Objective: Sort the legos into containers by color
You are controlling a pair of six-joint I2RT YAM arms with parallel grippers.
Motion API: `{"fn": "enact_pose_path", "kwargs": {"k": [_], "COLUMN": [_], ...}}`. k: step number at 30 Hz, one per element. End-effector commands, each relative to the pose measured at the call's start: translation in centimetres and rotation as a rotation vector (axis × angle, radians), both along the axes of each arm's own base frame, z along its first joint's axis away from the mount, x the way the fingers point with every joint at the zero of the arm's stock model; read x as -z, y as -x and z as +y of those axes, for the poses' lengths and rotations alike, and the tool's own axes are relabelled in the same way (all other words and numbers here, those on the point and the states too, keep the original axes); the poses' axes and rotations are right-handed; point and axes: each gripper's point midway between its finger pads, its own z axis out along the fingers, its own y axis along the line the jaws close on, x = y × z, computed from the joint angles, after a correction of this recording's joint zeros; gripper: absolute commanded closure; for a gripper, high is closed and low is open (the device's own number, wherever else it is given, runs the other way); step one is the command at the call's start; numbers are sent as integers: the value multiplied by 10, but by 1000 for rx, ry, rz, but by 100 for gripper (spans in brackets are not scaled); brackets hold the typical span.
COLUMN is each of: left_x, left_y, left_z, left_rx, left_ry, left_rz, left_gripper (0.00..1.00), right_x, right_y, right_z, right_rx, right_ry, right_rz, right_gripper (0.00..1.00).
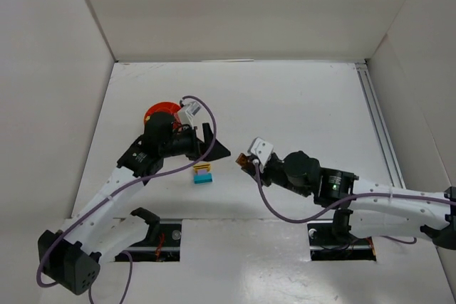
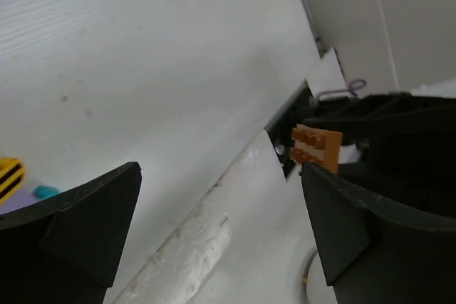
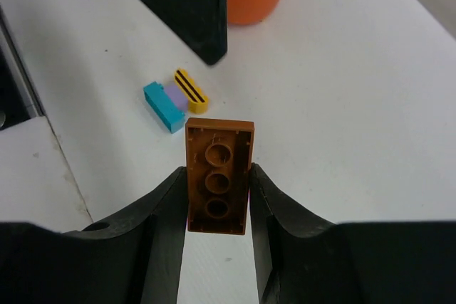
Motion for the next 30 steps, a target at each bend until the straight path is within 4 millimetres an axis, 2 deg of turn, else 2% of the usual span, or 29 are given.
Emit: {"fn": "enact_pose_path", "kwargs": {"k": [1,2,5,6,10,11,15,18,19,22,23,24,26,28,30], "left_x": [-49,-59,-70,-71,-69,-68,-48,-46,-46,-45,-45,-43,-50,-56,-63], "left_y": [33,35,43,42,43,43,48,51,51,48,48,46,42,38,29], "left_z": [-36,-41,-52,-53,-57,-58,-65,-71,-71,-71,-71,-70,-70,-66,-62], "left_rx": [241,248,250,250,242,239,233,243,243,235,235,223,204,166,109], "left_ry": [149,164,179,183,177,175,113,102,101,88,88,78,78,78,69], "left_rz": [-173,-190,-199,-207,-192,-194,-136,-131,-131,-133,-133,-129,-142,-167,-175], "left_gripper": [8,8,9,11,19,29,49,59,66,79,91,98,100,100,100], "right_x": [-33,-34,-36,-30,-38,-38,-52,-54,-56,-60,-60,-57,-57,-59,-54], "right_y": [11,10,9,8,-2,-4,-6,-6,-7,-9,-11,-11,-13,-16,-18], "right_z": [15,16,22,25,23,21,17,18,20,19,18,19,18,18,19], "right_rx": [-179,-182,-209,-214,-163,-147,-123,-119,-119,-100,-89,-90,-81,-58,-47], "right_ry": [12,24,70,92,96,100,66,52,52,42,44,52,54,53,61], "right_rz": [-157,-161,-185,-185,-208,-211,-230,-226,-226,-225,-227,-224,-225,-222,-212], "right_gripper": [81,81,81,81,81,81,81,81,81,81,81,81,81,78,57]}}
